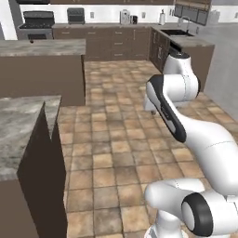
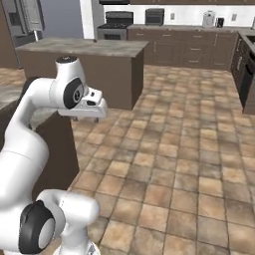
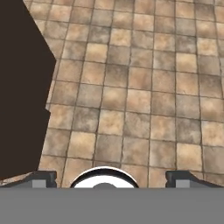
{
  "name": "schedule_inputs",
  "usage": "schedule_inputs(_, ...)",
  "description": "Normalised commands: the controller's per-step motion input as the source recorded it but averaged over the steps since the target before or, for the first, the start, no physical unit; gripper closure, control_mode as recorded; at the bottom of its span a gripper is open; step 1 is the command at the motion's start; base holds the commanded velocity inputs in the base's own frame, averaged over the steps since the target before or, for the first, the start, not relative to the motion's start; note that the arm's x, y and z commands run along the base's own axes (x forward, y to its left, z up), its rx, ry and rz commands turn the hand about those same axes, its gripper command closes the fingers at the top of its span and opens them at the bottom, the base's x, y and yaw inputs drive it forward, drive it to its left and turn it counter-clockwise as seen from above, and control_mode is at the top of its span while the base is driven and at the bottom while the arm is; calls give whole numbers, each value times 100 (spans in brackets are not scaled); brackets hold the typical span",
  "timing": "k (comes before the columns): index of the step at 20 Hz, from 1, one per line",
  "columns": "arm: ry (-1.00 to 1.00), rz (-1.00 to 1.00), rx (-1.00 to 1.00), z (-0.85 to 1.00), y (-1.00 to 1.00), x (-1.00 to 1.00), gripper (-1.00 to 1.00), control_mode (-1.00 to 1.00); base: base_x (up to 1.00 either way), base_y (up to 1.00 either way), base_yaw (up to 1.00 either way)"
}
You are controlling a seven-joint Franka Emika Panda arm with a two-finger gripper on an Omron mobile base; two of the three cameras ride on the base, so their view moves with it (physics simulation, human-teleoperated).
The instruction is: Place the mushroom in the correct fridge rack based on whether it is a fruit or vegetable. Finally, close the fridge door.
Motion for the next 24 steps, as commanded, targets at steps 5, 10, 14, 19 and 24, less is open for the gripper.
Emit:
schedule_inputs(5, 0, 0, 0, 0, 0, 0, -100, 100, 100, -100, 25)
schedule_inputs(10, 0, 0, 0, 0, 0, 0, -100, 100, 100, -98, 24)
schedule_inputs(14, 0, 0, 0, 0, 0, 0, -100, 100, 100, -86, 25)
schedule_inputs(19, 0, 0, 0, 0, 0, 0, -100, 100, 100, -72, 23)
schedule_inputs(24, 0, 0, 0, 0, 0, 0, -100, 100, 100, -66, 21)
